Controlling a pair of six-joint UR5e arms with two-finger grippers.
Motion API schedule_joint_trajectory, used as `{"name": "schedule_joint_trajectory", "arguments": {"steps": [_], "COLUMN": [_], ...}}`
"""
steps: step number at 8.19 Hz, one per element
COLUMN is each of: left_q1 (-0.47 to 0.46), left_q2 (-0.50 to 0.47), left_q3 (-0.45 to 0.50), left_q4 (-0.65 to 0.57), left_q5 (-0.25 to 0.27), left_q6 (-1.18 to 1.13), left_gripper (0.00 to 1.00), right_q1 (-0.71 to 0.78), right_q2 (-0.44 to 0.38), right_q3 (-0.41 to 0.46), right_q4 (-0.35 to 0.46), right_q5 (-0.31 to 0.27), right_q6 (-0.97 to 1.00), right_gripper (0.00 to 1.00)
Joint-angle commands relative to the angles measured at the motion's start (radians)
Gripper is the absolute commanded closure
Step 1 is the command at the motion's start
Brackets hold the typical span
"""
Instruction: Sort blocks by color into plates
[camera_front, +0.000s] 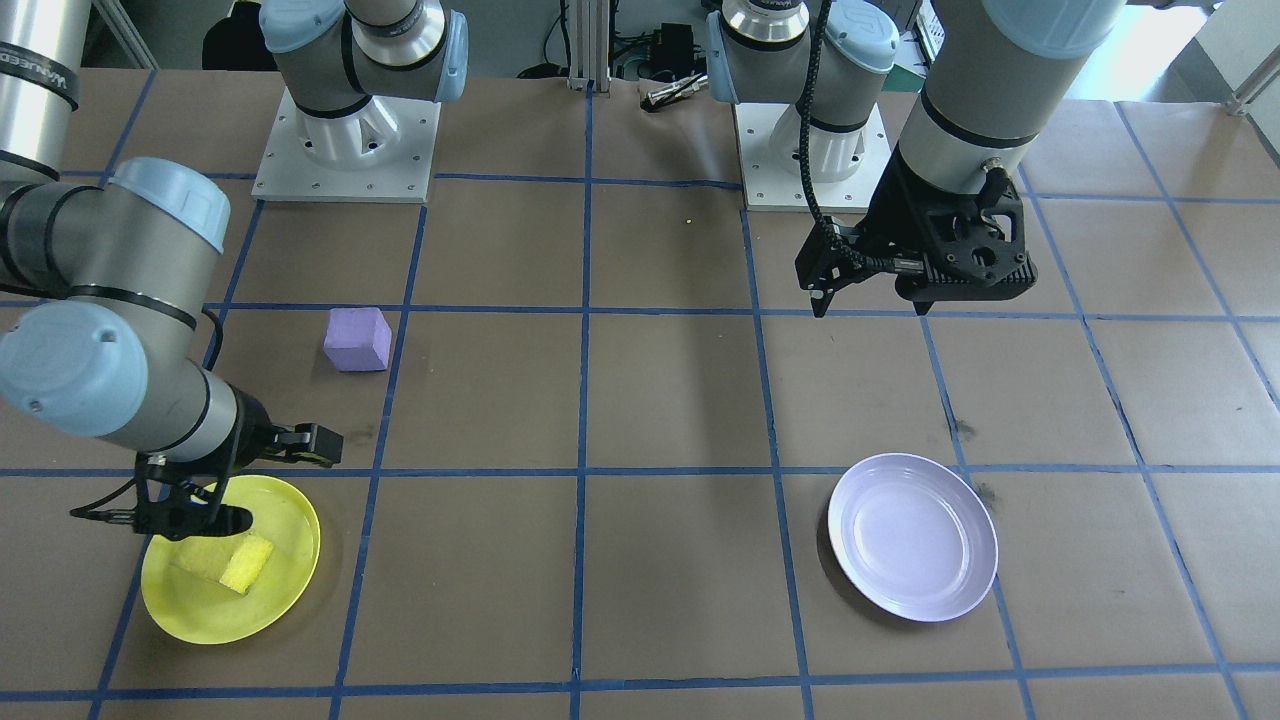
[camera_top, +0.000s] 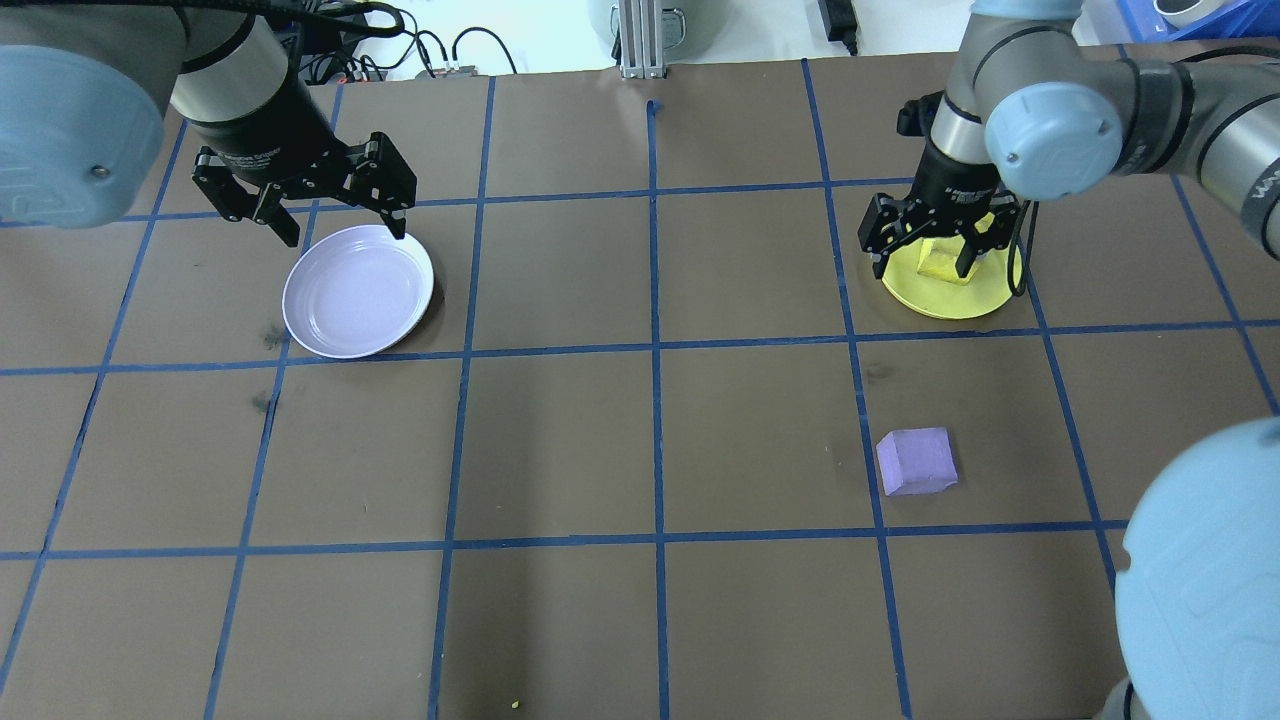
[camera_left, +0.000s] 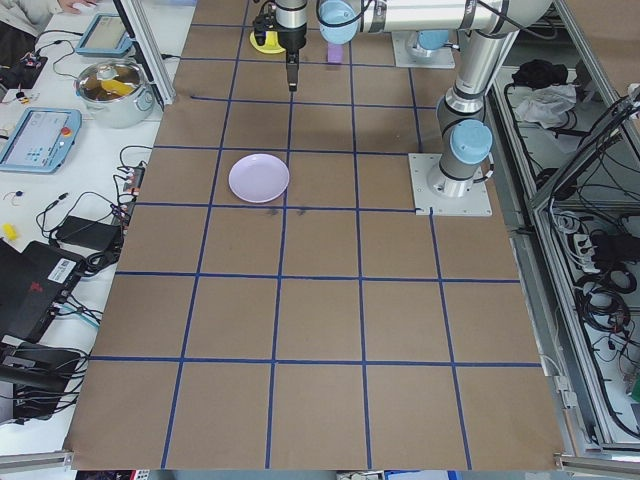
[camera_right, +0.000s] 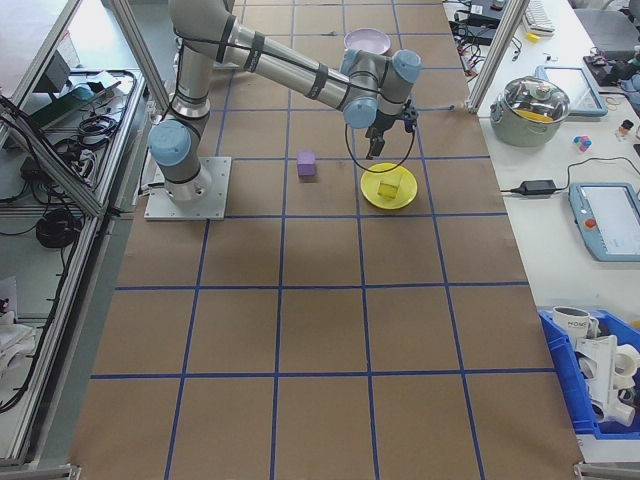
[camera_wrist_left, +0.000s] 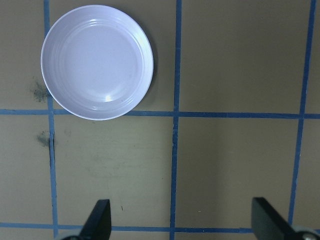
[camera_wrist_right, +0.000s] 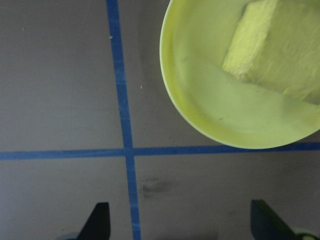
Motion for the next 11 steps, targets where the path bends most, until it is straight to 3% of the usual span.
{"name": "schedule_joint_trajectory", "arguments": {"steps": [1,2,3,5,9,10,11], "left_q1": [0.000,0.000,0.000,0.000,-0.005,-0.005,-0.005], "left_q2": [0.003,0.001,0.001,0.001,0.029,0.029,0.029], "left_q3": [-0.002,-0.002,-0.002,0.000,0.007,0.003,0.001], "left_q4": [0.002,0.002,0.002,0.002,-0.009,-0.010,-0.012], "left_q5": [0.001,0.001,0.002,0.002,-0.029,-0.024,-0.022], "left_q6": [0.001,0.003,0.003,0.003,-0.014,-0.011,-0.010], "left_gripper": [0.00,0.00,0.00,0.00,0.00,0.00,0.00], "right_q1": [0.054,0.052,0.055,0.054,0.055,0.055,0.055], "right_q2": [-0.145,-0.182,-0.190,-0.186,-0.167,-0.166,-0.166], "right_q3": [0.283,0.370,0.394,0.432,0.468,0.472,0.480], "right_q4": [0.005,-0.044,-0.052,-0.045,-0.075,-0.075,-0.074], "right_q5": [-0.039,-0.075,-0.080,-0.059,-0.082,-0.082,-0.083], "right_q6": [-0.049,-0.060,-0.064,-0.069,-0.065,-0.061,-0.057], "right_gripper": [0.01,0.01,0.01,0.04,0.09,0.25,0.63]}}
